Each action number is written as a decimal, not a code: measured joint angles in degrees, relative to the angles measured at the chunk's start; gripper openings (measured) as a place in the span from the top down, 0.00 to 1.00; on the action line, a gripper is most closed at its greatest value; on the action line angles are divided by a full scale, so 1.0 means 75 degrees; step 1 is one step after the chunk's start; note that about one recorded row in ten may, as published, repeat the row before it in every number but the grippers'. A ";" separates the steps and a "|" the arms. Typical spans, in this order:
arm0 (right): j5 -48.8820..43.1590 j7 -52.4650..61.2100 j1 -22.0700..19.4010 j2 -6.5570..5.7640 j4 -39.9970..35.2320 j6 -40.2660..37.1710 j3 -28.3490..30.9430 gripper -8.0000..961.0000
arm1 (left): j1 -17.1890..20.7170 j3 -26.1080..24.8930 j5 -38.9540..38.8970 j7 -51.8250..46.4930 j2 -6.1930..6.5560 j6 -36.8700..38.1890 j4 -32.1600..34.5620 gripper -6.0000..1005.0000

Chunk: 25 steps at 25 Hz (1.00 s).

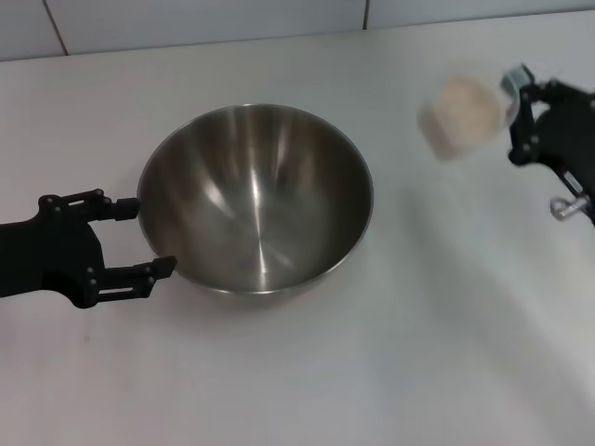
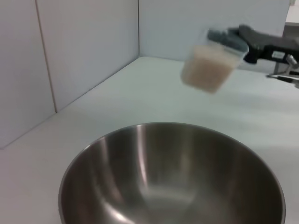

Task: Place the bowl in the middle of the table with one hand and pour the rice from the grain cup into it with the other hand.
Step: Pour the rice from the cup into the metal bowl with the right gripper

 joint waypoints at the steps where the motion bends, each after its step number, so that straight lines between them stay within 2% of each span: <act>1: -0.0001 -0.0346 0.0145 -0.0002 0.0139 -0.0281 0.0053 0.98 | -0.0020 0.0004 0.0001 0.0000 -0.0005 -0.0007 -0.0001 0.20; 6: -0.0077 -0.2039 0.1065 -0.0005 0.0803 -0.0392 0.0018 0.98 | -0.0047 0.0000 0.0012 -0.0013 -0.0006 -0.0022 -0.0012 0.20; 10: -0.0098 -0.5310 0.1576 0.0005 0.1824 0.0079 0.0012 0.99 | -0.0048 -0.0001 0.0016 -0.0048 -0.0006 -0.0023 -0.0012 0.20; 12: -0.0161 -0.7276 0.1668 0.0012 0.2294 0.0318 0.0012 0.99 | -0.0048 -0.0001 0.0020 -0.0054 -0.0005 -0.0024 -0.0012 0.20; 13: -0.0277 -0.9313 0.1694 0.0018 0.2704 0.0574 0.0014 0.99 | -0.0048 -0.0001 0.0020 -0.0059 -0.0003 -0.0024 -0.0011 0.20; 14: -0.0277 -0.9313 0.1694 0.0018 0.2704 0.0574 0.0014 0.99 | -0.0048 -0.0001 0.0022 -0.0069 0.0000 -0.0024 -0.0009 0.20; 19: -0.0447 -1.3073 0.1648 0.0047 0.3310 0.1014 0.0061 0.99 | -0.0064 -0.0002 0.0039 -0.0101 0.0004 -0.0025 0.0031 0.20; 24: -0.0951 -1.4801 0.1556 0.0050 0.3358 0.1036 0.0084 0.99 | -0.0078 -0.0001 0.0042 -0.0104 0.0006 -0.0024 0.0045 0.20; 25: -0.0990 -1.5616 0.1542 0.0051 0.3394 0.1068 0.0064 0.99 | -0.0079 -0.0002 0.0042 -0.0104 0.0008 -0.0023 0.0047 0.20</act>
